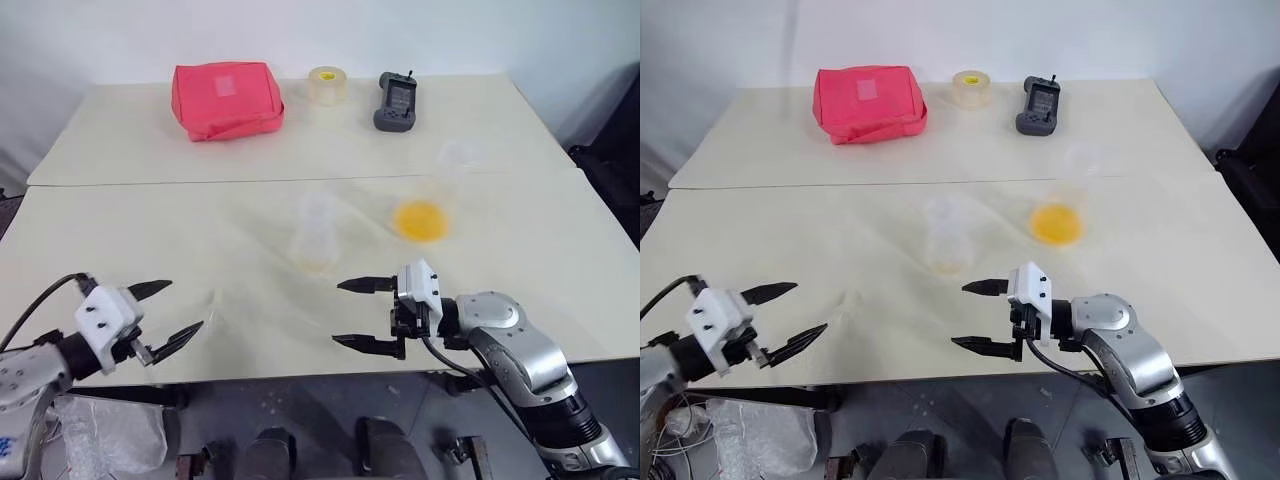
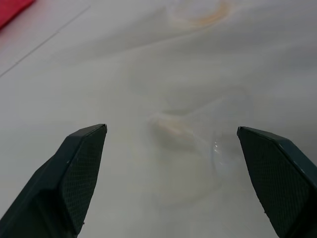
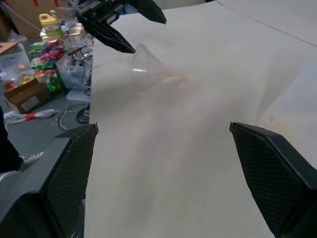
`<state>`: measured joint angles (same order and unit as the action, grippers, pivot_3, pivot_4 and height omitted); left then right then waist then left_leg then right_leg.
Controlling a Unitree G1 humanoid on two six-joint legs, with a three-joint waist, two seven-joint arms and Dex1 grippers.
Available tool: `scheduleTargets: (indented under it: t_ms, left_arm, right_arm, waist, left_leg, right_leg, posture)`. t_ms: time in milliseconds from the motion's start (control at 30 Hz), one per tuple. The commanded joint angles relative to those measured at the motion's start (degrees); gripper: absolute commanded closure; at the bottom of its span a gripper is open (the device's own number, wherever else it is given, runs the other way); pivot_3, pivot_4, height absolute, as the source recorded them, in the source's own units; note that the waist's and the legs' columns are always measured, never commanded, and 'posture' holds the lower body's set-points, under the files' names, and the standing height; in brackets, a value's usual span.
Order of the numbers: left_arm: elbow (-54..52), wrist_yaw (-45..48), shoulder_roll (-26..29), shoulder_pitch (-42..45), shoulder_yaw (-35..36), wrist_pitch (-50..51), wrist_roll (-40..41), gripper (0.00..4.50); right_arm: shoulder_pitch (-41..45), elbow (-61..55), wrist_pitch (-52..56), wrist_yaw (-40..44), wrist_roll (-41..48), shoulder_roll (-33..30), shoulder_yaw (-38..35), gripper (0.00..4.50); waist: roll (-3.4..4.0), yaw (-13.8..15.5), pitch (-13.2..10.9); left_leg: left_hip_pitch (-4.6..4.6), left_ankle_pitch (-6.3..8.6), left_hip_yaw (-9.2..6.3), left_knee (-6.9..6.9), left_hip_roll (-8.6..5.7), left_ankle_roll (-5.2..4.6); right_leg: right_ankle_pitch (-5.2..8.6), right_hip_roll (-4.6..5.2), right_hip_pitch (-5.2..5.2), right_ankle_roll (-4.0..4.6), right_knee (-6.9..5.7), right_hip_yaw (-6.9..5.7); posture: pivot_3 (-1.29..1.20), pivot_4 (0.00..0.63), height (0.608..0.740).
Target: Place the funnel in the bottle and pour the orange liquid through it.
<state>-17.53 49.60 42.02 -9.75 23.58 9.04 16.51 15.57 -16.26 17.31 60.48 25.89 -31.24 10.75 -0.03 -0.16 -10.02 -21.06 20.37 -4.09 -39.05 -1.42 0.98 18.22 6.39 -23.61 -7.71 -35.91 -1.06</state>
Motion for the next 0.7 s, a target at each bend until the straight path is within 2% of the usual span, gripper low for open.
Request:
scheduleTargets:
  t_ms: [33,433,567,700]
  left_arm:
    - [1.53,1.34,1.67,1.66,-0.93,-0.77,0.48,0.87]
    - [5.55,5.34,5.02,5.13,-1.36,-0.5,2.17,4.48]
    - [5.63,5.62,5.54,6.47,-0.77,0.99,3.89,4.48]
    - [3.52,4.58,7.04,11.08,0.63,9.24,9.42,4.48]
  right_arm:
    - [-0.7,-1.55,-1.51,-1.23,-0.24,0.52,-1.3,0.0]
    - [-0.02,-6.61,2.13,-3.65,4.7,0.69,-4.76,0.0]
    - [0.34,-6.89,2.59,-4.09,5.58,0.8,-5.15,0.0]
    - [1.43,-7.65,3.74,-4.56,7.94,1.09,-6.55,0.0]
  waist:
    - [0.0,-0.1,0.0]
    - [0.0,0.09,0.0]
    - [0.0,0.07,-0.01]
    - [0.0,0.16,-0.01]
  left_leg:
    - [-0.02,0.0,0.0,0.0,0.02,0.0]
    - [-0.02,0.0,0.0,0.0,0.01,0.01]
    - [-0.02,0.01,-0.01,0.01,0.01,0.0]
    - [-0.04,0.0,-0.05,0.0,0.02,0.0]
  right_leg:
    - [0.0,-0.01,-0.04,0.0,0.0,0.0]
    - [0.0,0.02,-0.03,-0.01,0.0,-0.01]
    - [0.0,0.03,-0.03,-0.01,-0.01,-0.01]
    - [0.0,0.02,-0.03,-0.01,-0.04,-0.02]
  posture:
    - [0.0,0.15,0.74]
    - [0.0,0.15,0.74]
    - [0.0,0.15,0.74]
    - [0.0,0.15,0.74]
